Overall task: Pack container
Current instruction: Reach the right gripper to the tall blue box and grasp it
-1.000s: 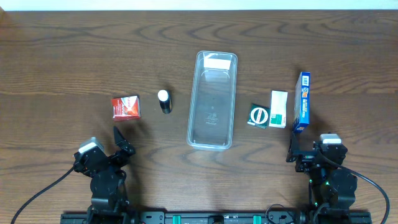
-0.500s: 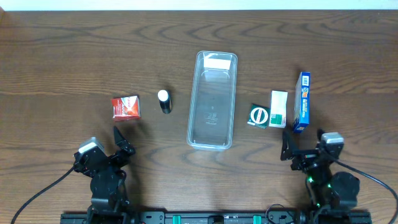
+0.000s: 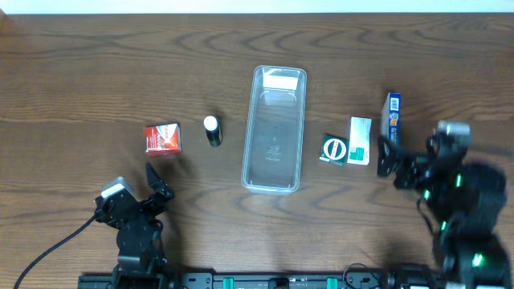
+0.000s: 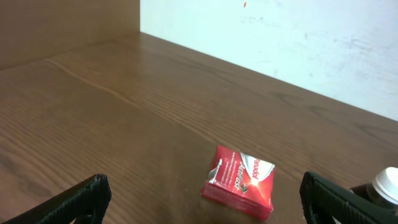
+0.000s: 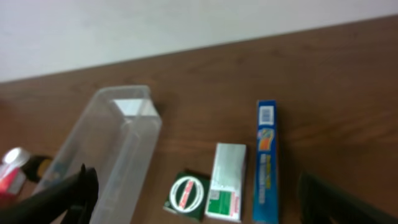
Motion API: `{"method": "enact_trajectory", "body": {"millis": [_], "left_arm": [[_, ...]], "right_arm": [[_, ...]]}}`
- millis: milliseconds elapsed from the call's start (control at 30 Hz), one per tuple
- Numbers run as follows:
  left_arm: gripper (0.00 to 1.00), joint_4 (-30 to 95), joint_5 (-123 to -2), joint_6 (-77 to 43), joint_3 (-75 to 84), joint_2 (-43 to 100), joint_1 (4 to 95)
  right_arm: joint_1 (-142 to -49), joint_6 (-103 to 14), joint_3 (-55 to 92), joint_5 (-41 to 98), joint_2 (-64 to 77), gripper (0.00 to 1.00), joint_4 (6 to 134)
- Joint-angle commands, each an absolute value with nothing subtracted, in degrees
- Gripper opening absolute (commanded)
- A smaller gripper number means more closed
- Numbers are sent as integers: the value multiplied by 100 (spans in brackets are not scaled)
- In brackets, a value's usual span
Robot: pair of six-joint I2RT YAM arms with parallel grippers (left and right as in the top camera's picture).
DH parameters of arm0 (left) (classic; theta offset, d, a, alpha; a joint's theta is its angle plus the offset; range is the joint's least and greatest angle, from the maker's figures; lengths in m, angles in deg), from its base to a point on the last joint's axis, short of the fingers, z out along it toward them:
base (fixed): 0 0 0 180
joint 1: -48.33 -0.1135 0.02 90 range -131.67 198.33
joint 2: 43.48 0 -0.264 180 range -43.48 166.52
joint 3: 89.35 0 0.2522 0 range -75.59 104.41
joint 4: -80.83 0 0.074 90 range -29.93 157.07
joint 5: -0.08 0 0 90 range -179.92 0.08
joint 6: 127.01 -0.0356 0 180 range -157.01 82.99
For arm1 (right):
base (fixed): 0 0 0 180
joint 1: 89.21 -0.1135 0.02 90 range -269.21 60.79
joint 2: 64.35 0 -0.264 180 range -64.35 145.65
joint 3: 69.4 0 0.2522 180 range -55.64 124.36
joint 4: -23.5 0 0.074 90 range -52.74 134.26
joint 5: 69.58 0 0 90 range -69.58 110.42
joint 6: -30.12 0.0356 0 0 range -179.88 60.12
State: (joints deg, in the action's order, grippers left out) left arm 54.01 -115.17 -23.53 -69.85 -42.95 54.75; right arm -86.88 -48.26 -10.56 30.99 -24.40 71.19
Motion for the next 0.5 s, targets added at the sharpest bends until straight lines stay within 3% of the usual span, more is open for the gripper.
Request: {"method": "enact_trajectory", "body": {"millis": [0, 167, 467], "left_arm": [[98, 5371, -11611, -2388, -7125, -4328, 5446], [98, 5371, -11611, -2388, -7125, -4328, 5446], [98, 5371, -11611, -2388, -7125, -4328, 5446]], "right_arm": [[-8544, -5344, -36, 2832, -1352, 99, 7659], [-8374, -5597, 955, 2832, 193, 99, 8407], [-8376, -5241, 1079, 2345, 2032, 99, 8509]]}}
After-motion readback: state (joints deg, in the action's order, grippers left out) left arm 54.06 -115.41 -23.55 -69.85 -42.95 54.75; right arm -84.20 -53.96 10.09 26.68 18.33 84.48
